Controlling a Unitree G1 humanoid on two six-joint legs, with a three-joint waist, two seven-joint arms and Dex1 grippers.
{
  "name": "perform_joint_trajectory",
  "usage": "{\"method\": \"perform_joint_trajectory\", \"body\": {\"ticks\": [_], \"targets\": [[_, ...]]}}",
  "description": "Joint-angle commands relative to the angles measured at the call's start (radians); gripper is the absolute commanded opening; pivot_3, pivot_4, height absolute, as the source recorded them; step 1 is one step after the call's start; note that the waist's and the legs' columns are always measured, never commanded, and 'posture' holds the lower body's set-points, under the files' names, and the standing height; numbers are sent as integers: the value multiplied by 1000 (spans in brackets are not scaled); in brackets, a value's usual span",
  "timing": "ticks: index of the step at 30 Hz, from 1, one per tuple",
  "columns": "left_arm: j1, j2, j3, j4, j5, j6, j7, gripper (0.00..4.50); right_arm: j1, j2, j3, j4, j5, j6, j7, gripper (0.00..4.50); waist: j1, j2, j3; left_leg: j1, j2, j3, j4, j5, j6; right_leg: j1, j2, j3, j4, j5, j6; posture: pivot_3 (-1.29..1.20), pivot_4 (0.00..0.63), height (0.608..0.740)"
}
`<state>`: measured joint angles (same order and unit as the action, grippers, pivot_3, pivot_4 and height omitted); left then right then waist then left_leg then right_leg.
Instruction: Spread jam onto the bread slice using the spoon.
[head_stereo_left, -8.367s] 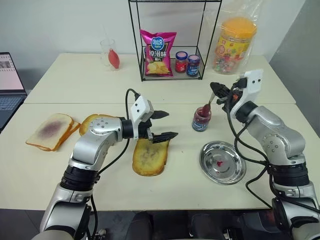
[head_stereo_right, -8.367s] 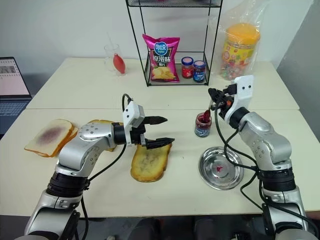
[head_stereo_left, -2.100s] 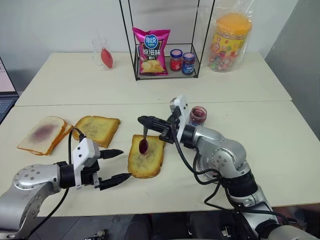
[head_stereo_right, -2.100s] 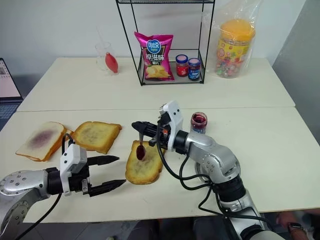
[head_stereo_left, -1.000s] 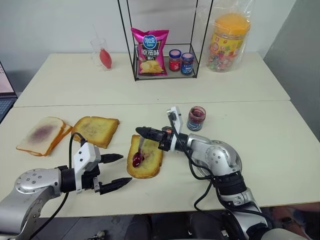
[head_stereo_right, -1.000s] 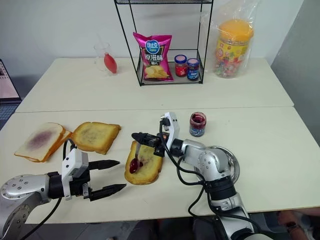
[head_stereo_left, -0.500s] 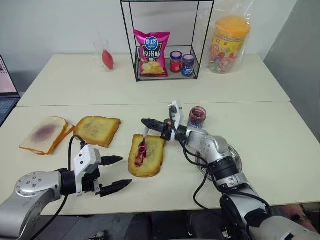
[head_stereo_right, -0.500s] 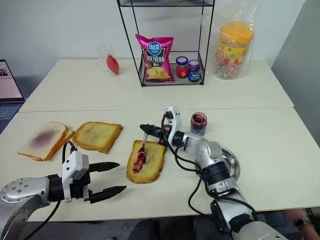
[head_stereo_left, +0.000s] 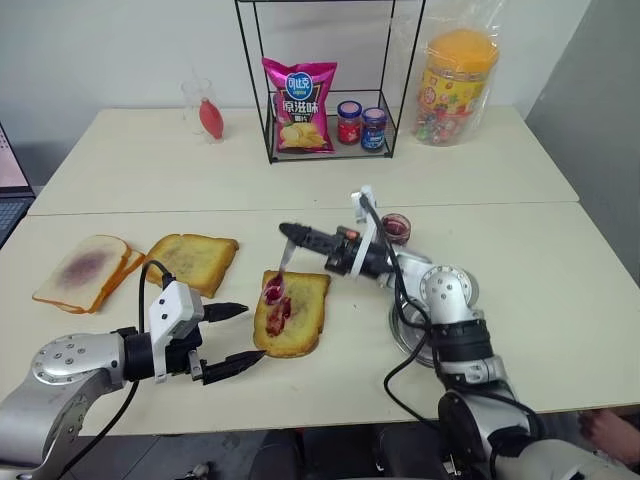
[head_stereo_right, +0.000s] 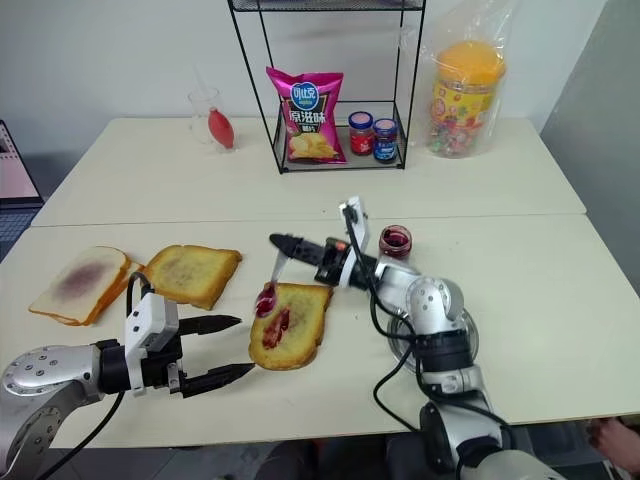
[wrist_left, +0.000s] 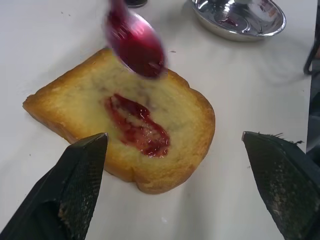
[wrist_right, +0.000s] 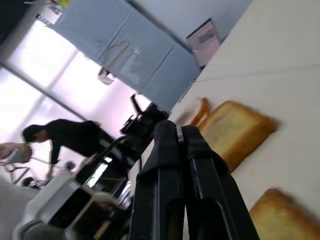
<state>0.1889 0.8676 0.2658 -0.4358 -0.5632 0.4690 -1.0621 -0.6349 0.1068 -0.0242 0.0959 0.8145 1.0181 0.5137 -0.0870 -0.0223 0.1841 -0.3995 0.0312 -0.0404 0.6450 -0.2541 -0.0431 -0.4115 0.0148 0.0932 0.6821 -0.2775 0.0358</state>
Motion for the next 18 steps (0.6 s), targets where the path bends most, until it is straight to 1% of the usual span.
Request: {"method": "perform_joint_trajectory", "body": {"ticks": [1,4,10,18], "targets": [[-6,12,4,-15,-3,-6,-8,4500,57,9,82,-28,-54,-37,0,14,0,0,0,0,0,0,0,0,0,0,0,0,0,0,0,0,150,740],[-3,14,8,-17,-4,-5,-9,4500,75,1,111,20,-103,-85,15,14,0,0,0,0,-1,1,1,0,0,0,0,1,-1,0,1,0,150,740],[-2,13,6,-17,-2,-6,-8,4500,-3,-44,70,149,-172,-192,39,14,0,0,0,1,-1,2,1,0,0,0,0,2,-1,-1,1,0,150,740],[-21,11,-7,-5,2,-11,-11,4500,-93,-91,56,291,-246,-317,95,14,0,0,0,1,0,2,1,0,0,0,0,2,-1,0,0,0,150,740]]}}
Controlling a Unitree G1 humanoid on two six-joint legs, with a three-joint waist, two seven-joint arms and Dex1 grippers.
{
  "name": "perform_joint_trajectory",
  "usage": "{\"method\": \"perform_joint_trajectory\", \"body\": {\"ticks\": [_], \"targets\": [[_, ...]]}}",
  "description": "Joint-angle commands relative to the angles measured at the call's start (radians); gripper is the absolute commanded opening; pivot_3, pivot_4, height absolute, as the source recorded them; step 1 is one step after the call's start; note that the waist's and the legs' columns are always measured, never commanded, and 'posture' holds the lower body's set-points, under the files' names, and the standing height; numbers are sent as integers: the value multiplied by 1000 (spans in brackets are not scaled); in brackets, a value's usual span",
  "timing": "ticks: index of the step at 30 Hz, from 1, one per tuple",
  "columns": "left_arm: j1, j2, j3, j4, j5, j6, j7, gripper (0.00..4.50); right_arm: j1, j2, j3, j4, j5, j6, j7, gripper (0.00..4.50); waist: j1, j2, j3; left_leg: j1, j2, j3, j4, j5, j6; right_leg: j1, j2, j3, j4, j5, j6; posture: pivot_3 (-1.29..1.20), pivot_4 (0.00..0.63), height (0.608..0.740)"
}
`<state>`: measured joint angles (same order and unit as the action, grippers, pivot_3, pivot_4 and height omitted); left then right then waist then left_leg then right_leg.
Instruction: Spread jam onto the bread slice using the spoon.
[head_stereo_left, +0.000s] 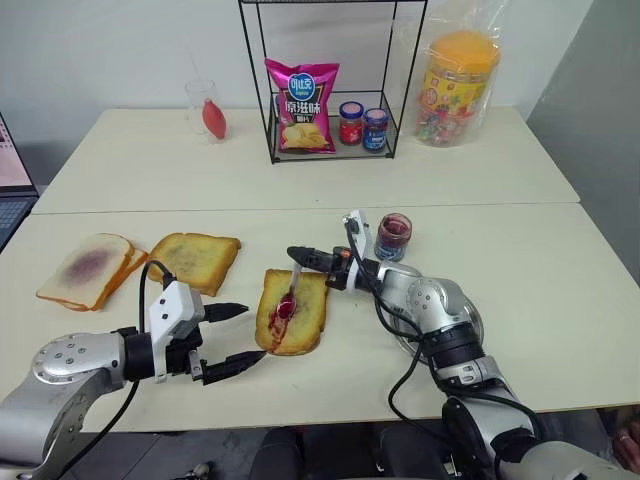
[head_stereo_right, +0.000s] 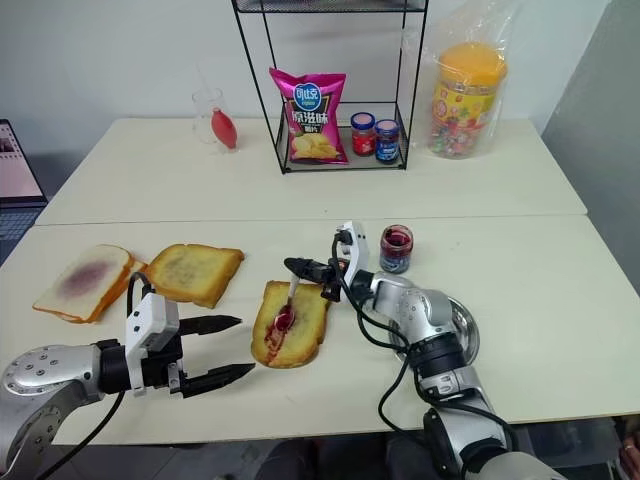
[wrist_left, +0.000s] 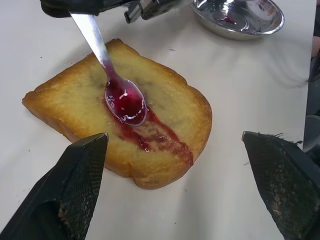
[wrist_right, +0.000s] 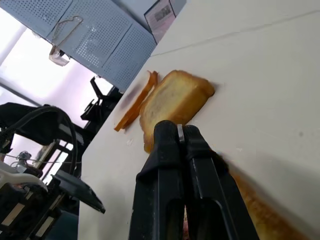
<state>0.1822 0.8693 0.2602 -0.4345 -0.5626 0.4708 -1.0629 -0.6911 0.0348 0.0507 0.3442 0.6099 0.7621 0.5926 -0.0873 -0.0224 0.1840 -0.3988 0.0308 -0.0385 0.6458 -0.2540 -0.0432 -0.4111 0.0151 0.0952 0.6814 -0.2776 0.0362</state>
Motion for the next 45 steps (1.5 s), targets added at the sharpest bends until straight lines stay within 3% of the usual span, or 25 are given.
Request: {"method": "perform_joint_trajectory", "body": {"ticks": [1,5,11,15,19,23,27,33,39,45], "targets": [[-18,11,-3,-2,2,-13,-12,4500,-53,-27,-28,59,-43,-72,22,14,0,0,0,0,0,0,0,0,0,0,0,0,0,0,0,0,150,740],[-28,22,1,14,4,-16,-26,4500,-79,-39,-46,53,-22,-56,36,14,1,0,0,0,0,0,0,0,0,0,0,0,0,0,0,0,150,740],[-77,118,34,87,-5,-17,-124,4500,-49,-28,-87,-227,127,155,-11,14,1,1,0,-1,0,-2,0,0,0,-1,0,-2,1,0,0,0,150,740],[-182,188,25,145,-24,4,-190,4500,-12,-28,-134,-386,226,276,-92,14,1,1,0,-2,0,-2,-1,0,0,-2,0,-2,0,0,0,0,150,740],[-368,196,-76,187,-8,-18,-251,4500,54,-62,-202,-564,317,369,-203,14,4,0,0,-3,-1,-3,-1,0,0,-1,-1,-4,0,0,0,0,150,740],[-506,160,-215,205,38,-69,-331,4500,121,-124,-300,-702,369,407,-325,14,13,0,0,-3,-2,-1,0,0,0,-1,-2,-3,-1,0,0,0,150,740],[-700,46,-360,292,97,-118,-384,4500,225,-208,-430,-847,401,419,-465,14,19,1,0,-3,-2,-1,0,0,0,-1,-1,-3,-1,-1,1,0,150,740],[-837,-120,-481,359,147,-154,-397,4500,398,-266,-595,-957,455,386,-625,14,9,1,0,-3,-1,0,-1,0,0,-2,1,1,0,-1,1,0,150,740],[-855,-242,-578,430,259,-257,-367,4500,577,-203,-730,-984,537,251,-764,14,8,1,0,-3,-2,1,0,0,0,0,0,2,-1,-1,1,0,150,740],[-843,-324,-634,487,340,-324,-322,4500,726,-134,-715,-966,546,128,-757,14,6,1,0,-1,-1,0,0,0,0,1,1,1,0,-2,3,0,150,740]]}}
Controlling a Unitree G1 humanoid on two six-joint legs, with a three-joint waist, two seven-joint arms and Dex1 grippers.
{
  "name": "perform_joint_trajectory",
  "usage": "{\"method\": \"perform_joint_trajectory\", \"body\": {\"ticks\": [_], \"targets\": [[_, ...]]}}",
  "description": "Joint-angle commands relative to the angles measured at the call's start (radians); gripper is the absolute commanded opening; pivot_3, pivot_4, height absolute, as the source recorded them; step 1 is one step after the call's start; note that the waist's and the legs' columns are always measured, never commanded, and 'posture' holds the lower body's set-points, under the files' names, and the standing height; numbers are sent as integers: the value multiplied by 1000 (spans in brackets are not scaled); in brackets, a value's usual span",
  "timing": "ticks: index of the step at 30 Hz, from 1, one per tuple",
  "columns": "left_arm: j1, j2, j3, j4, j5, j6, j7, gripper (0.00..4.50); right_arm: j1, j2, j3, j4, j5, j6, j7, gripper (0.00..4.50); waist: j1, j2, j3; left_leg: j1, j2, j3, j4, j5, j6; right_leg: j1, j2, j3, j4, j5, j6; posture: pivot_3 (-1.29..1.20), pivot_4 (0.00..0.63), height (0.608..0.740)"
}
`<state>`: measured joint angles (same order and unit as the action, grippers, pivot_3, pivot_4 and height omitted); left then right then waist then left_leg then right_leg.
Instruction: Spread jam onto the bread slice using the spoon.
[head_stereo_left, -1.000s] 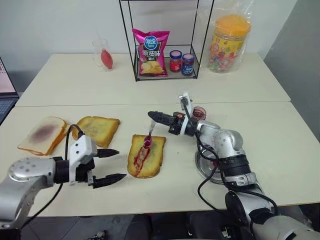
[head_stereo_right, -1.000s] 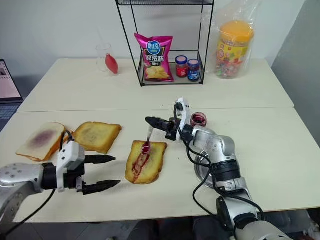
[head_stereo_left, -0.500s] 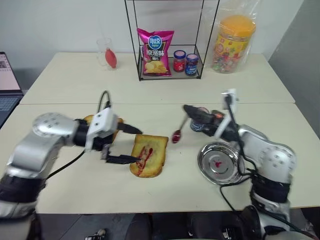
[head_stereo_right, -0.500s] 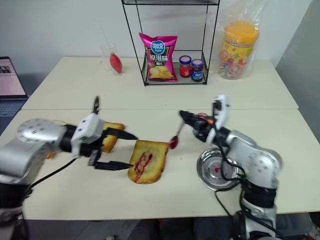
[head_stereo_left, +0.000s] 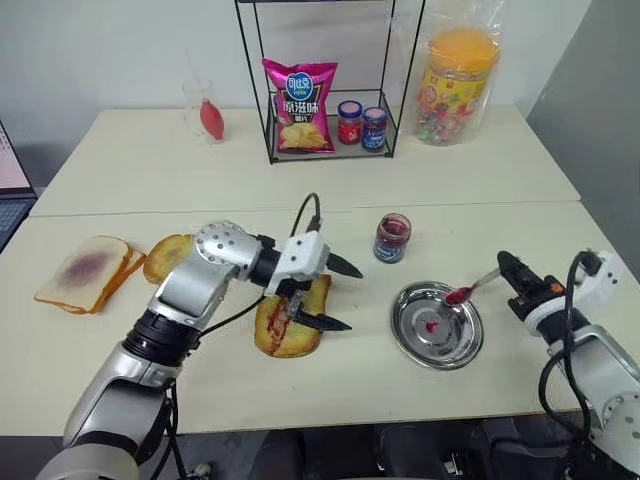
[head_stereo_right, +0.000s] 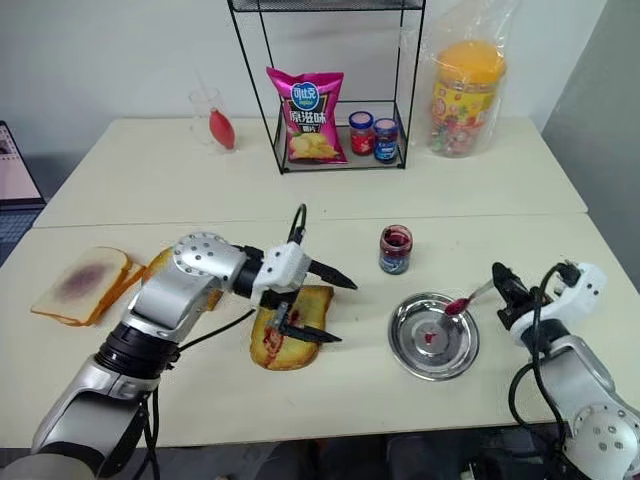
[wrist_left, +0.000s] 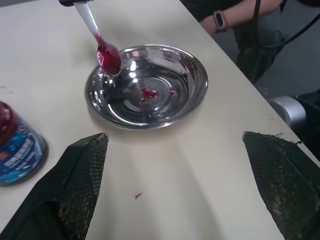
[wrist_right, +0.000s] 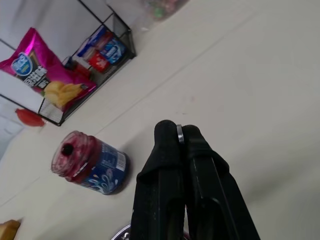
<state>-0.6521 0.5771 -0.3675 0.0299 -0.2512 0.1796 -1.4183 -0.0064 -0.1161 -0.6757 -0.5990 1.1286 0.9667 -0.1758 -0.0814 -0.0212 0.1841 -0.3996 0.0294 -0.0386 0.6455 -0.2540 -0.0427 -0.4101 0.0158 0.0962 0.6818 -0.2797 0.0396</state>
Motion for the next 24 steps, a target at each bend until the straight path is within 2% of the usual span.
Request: {"method": "perform_joint_trajectory", "body": {"ticks": [1,10,14,24], "targets": [[-12,-45,-4,29,28,-27,41,4500,57,23,23,-19,28,-91,18,14,0,0,0,0,0,0,0,0,0,0,0,0,0,0,1,0,150,740],[-1,-72,0,36,37,-26,51,4500,90,42,121,56,22,-209,81,14,0,0,0,1,0,1,2,0,1,1,0,1,0,-1,4,0,150,740],[5,-68,2,34,36,-26,51,4500,108,25,128,78,28,-235,94,812,2,0,0,0,0,0,1,0,1,1,0,1,-1,-1,4,0,150,740],[-3,-63,15,45,30,-24,52,4500,131,-30,135,87,67,-268,92,3179,2,0,0,1,0,0,2,0,1,2,0,1,0,-1,4,0,150,740]]}}
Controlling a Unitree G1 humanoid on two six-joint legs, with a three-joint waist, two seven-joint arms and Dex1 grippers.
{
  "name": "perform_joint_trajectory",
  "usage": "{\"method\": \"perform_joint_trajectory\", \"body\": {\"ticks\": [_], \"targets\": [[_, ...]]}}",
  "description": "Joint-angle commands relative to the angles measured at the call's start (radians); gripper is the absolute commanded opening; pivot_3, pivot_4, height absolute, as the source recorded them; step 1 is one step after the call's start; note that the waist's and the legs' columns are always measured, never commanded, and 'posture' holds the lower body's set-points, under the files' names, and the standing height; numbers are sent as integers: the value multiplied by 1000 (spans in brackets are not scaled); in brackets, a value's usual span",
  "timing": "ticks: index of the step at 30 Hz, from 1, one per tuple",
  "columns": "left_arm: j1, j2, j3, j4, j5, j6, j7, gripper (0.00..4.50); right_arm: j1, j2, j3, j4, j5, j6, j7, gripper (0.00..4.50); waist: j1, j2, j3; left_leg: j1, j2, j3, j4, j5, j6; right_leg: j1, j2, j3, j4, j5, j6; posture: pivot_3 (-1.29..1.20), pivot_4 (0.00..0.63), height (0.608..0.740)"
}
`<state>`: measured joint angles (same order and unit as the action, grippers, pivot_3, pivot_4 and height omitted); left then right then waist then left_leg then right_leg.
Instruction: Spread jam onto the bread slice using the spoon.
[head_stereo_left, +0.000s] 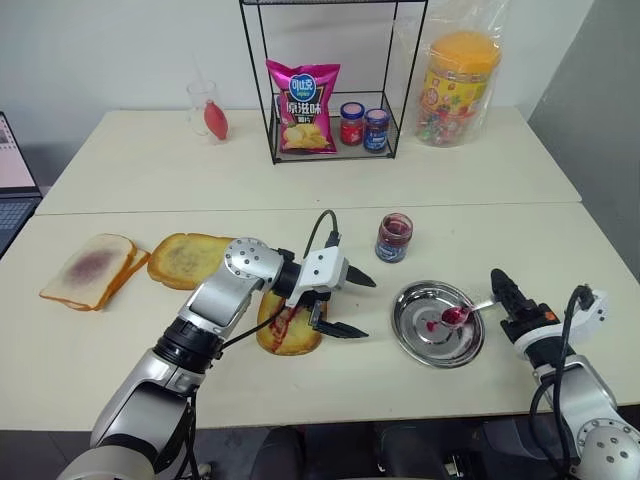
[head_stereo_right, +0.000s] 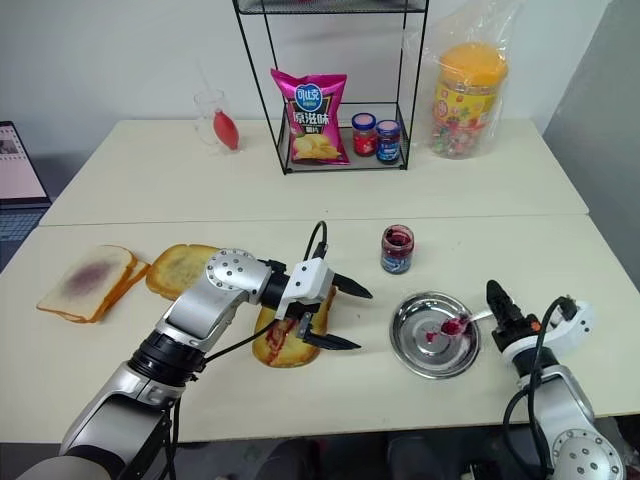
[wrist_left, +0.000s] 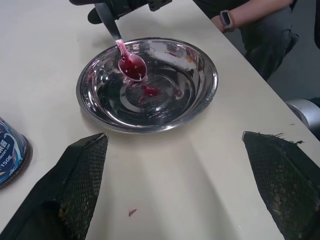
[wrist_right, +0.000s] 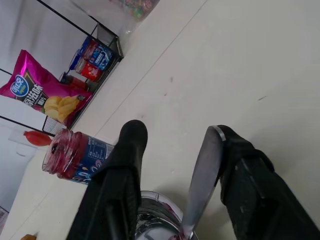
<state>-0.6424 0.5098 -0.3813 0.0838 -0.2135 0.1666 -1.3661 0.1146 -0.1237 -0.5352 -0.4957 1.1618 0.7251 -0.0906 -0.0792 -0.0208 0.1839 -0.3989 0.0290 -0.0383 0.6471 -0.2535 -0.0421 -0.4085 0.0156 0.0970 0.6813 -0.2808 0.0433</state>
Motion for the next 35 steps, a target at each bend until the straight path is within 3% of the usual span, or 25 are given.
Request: {"method": "perform_joint_trajectory", "body": {"ticks": [1,6,17,19,24,30,32,35], "targets": [[-14,4,29,-8,-8,-11,0,4500,12,-26,-5,-17,39,-28,6,3437,0,0,0,0,0,0,0,0,0,0,0,0,0,0,0,0,150,740],[-18,2,33,-1,-9,-12,2,4500,20,-50,7,-24,65,-35,3,4460,0,0,0,0,0,0,0,0,0,0,0,0,0,0,0,0,150,740],[-18,5,49,6,-8,-15,1,4500,45,-113,33,-34,110,-31,21,4460,1,0,0,0,0,0,0,0,0,0,0,0,0,0,0,0,150,740],[-26,28,70,18,-14,-7,-9,4500,65,-189,4,-30,101,-11,42,4460,1,0,0,0,0,0,0,0,0,0,0,0,-1,0,0,0,150,740],[-76,113,161,74,-53,62,-15,4500,116,-500,-61,-43,49,66,202,4460,2,0,0,0,-1,1,1,0,0,0,0,1,0,0,0,0,150,740],[-56,286,242,101,-60,142,-59,4500,218,-930,-107,-160,7,167,683,4460,-2,0,0,3,0,0,-1,0,1,2,1,0,0,0,0,0,150,740],[-12,341,269,72,-82,182,-77,4500,259,-1013,-105,-183,-63,155,816,4460,-2,0,0,3,1,0,-1,0,1,2,1,0,-1,0,0,0,150,740],[63,401,304,17,-105,201,-92,4500,264,-1052,-108,-158,-98,150,908,4460,1,-2,1,1,1,-1,-1,0,1,2,1,-2,-2,-1,0,0,150,740]]}}
